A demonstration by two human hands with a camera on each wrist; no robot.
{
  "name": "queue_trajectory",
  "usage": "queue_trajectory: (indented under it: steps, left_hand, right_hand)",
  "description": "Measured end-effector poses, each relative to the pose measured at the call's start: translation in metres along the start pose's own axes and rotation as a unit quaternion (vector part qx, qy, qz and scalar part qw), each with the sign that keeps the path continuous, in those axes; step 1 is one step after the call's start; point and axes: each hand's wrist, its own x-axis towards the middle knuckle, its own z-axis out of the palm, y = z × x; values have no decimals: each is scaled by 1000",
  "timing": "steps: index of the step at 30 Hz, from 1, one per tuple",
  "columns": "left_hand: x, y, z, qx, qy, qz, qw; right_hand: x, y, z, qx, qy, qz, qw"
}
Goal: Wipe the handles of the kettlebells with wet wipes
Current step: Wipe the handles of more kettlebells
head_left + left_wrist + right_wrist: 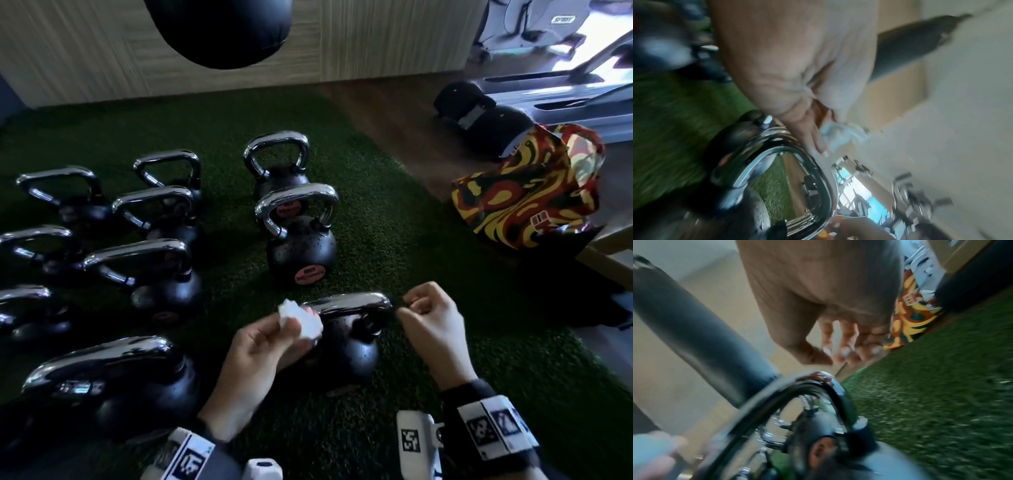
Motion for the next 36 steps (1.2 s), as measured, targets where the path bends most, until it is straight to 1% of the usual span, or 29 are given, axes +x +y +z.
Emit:
queue_trajectory:
  steps: [1,2,3,4,5,6,7,9,12,13,14,17,18,21,23,24,26,28,30,31,33,36]
  left_hand:
    - [2,6,4,50,40,72,995]
    - [3,12,9,125,69,140,980]
    - [6,13,14,211,90,200,953]
    - [10,11,19,289,107,245,919]
    - [16,8,24,356,114,276,886]
    - [23,3,27,409,106,293,858]
    - [30,-1,31,449,89,291,840]
    - [41,-14,35,503,59,262,822]
    - [39,-23,33,544,50,276,791]
    - [34,-25,28,542,57,278,791]
    - [30,-25,20,531,78,271,799]
    - [23,-31,-12,464,174,231,837]
    - [20,-35,-20,445,186,228,846]
    - [10,-47,-22,404,174,244,864]
    - [8,-55,-16,362,198,243,878]
    - [9,-60,-13,323,218,225,893]
    - [10,-70,-7,224,250,170,927]
    - [11,-86,-1,139,278,110,944]
    - [11,-102,5,66,305,62,948]
    - [10,-110,8,52,309,55,948]
    - [7,-115,12,69,306,65,947]
    - [6,-119,12,148,300,109,936]
  right_hand:
    - [4,15,5,-42,-51,41,997]
    - [6,29,12,-73,-113,63,989]
    - [7,42,20,-87,-166,68,980]
    - [6,51,30,-84,-196,66,975]
    - [3,55,40,-73,-204,63,974]
    - [1,58,49,-61,-194,60,977]
    - [-1,58,57,-54,-171,56,982]
    - [-1,58,65,-46,-125,49,990]
    - [2,65,71,-34,-109,43,993]
    - [3,67,71,-31,-109,43,993]
    - [3,69,72,-28,-109,44,993]
    - [4,70,72,-11,-117,47,992]
    - [5,71,71,-7,-120,48,992]
    - [6,70,70,-1,-124,49,991]
    - [6,70,71,4,-124,55,991]
    - [6,70,71,6,-124,57,991]
    - [6,72,72,11,-125,54,991]
    - [5,71,70,26,-126,58,990]
    - [3,71,70,38,-125,60,990]
    - [3,70,70,42,-121,61,990]
    - [3,72,71,60,-105,60,991]
    - [4,75,73,74,-97,53,991]
